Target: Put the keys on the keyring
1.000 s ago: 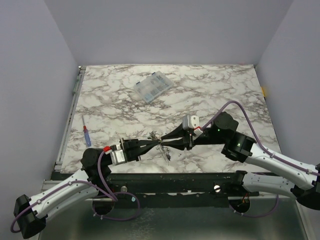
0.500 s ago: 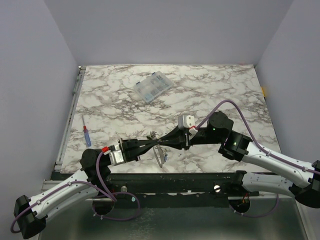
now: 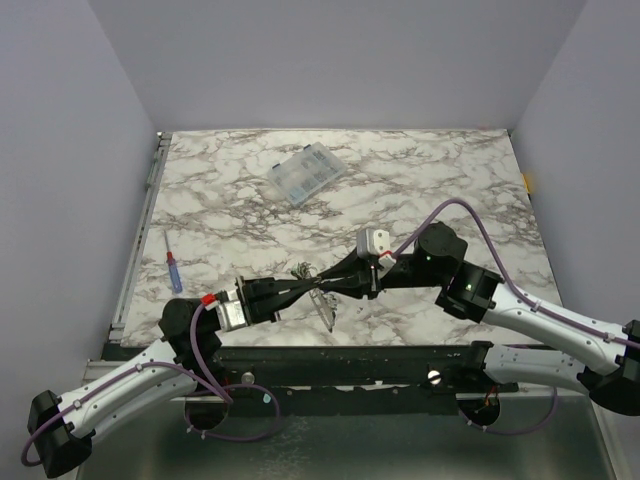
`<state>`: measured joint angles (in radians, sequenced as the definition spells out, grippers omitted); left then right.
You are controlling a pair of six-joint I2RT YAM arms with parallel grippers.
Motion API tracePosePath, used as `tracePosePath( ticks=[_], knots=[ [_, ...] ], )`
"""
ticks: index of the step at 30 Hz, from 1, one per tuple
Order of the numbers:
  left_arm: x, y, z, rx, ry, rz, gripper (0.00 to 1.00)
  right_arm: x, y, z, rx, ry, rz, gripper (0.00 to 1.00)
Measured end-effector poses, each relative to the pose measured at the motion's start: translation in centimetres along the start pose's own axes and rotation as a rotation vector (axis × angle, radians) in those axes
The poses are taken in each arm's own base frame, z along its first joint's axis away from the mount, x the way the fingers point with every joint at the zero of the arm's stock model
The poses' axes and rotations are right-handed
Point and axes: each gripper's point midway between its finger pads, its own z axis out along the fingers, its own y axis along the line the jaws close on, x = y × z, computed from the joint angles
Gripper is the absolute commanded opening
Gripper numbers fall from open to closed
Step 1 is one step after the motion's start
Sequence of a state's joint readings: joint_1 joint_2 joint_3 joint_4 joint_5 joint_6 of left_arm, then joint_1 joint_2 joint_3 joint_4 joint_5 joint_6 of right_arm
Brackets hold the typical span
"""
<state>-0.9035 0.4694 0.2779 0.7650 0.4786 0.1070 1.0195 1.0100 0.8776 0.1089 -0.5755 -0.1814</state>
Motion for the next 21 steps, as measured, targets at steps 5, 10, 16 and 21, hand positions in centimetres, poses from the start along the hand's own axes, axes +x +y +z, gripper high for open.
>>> tracePosePath(
  ticks=[5,10,16,21],
  knots=[
    [-0.05,-0.01,-0.01,-0.001,-0.004,-0.001,0.00,0.10,0.10,0.19,-0.009,-0.001,0.010,0.33],
    [-0.13,-0.01,-0.03,-0.002,-0.010,-0.001,0.00,0.14,0.22,0.32,-0.018,-0.003,0.019,0.22],
    [-0.27,0.00,-0.02,-0.003,-0.017,-0.002,0.00,-0.07,0.17,0.47,-0.019,-0.013,0.019,0.11],
    [-0.47,0.08,0.01,-0.007,-0.024,-0.001,0.00,-0.33,0.11,0.50,-0.017,-0.023,0.015,0.01]
  ],
)
